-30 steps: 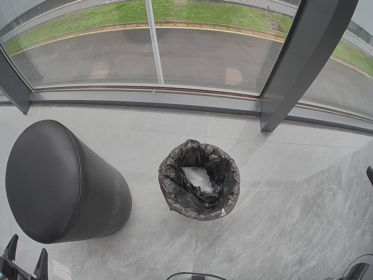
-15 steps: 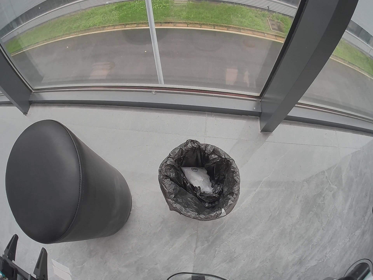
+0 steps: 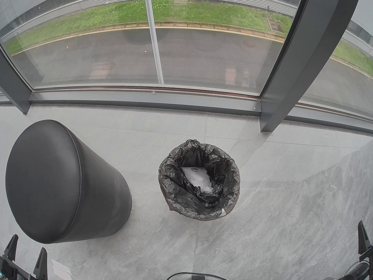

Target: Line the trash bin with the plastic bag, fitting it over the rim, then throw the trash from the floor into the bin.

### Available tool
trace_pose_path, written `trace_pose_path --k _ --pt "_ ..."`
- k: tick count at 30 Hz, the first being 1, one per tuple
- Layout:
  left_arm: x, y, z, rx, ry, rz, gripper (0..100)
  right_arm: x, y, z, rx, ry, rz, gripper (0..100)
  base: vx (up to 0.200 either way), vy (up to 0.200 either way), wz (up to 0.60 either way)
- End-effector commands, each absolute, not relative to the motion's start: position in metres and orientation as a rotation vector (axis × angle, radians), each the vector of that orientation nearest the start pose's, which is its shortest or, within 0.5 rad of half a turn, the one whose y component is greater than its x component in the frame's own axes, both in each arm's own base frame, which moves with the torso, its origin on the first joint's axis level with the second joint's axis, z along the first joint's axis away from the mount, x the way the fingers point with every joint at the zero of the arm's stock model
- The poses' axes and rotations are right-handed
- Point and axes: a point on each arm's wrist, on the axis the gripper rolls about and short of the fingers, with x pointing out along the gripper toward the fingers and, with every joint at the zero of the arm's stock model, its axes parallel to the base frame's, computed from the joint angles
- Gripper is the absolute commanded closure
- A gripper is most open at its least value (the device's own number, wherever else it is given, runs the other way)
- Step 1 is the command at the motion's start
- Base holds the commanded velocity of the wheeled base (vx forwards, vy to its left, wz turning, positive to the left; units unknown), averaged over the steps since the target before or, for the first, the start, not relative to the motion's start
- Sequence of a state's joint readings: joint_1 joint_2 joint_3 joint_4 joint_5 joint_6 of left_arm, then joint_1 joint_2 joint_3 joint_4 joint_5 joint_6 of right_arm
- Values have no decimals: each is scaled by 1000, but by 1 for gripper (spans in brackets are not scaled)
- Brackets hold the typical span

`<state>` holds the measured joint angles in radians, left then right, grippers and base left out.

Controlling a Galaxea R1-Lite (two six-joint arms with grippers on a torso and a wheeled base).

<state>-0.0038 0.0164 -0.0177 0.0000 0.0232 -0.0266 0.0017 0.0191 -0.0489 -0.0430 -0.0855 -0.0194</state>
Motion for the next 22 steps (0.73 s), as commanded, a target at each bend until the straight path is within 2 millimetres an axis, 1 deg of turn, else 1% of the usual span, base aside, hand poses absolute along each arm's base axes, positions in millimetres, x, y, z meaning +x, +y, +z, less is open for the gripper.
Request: trace_pose_path --k 1,2,3,5,8,22 --pt "-23 1 75 -26 0 18 0 -23 -2 82 -14 -58 -79 0 0 0 0" --pt "-23 1 75 -26 0 20 0 -23 -2 82 -15 -55 -71 0 0 0 0" --pt "-23 1 75 -26 0 20 0 -23 0 78 13 -25 -21 0 0 0 0" --pt "-23 1 75 -28 0 20 0 -23 1 75 -1 25 35 0 0 0 0" --pt "-23 1 75 -28 0 18 0 -23 1 75 -44 11 48 0 0 0 0" --pt "-23 1 75 -29 0 23 0 -23 1 75 -7 11 43 0 0 0 0"
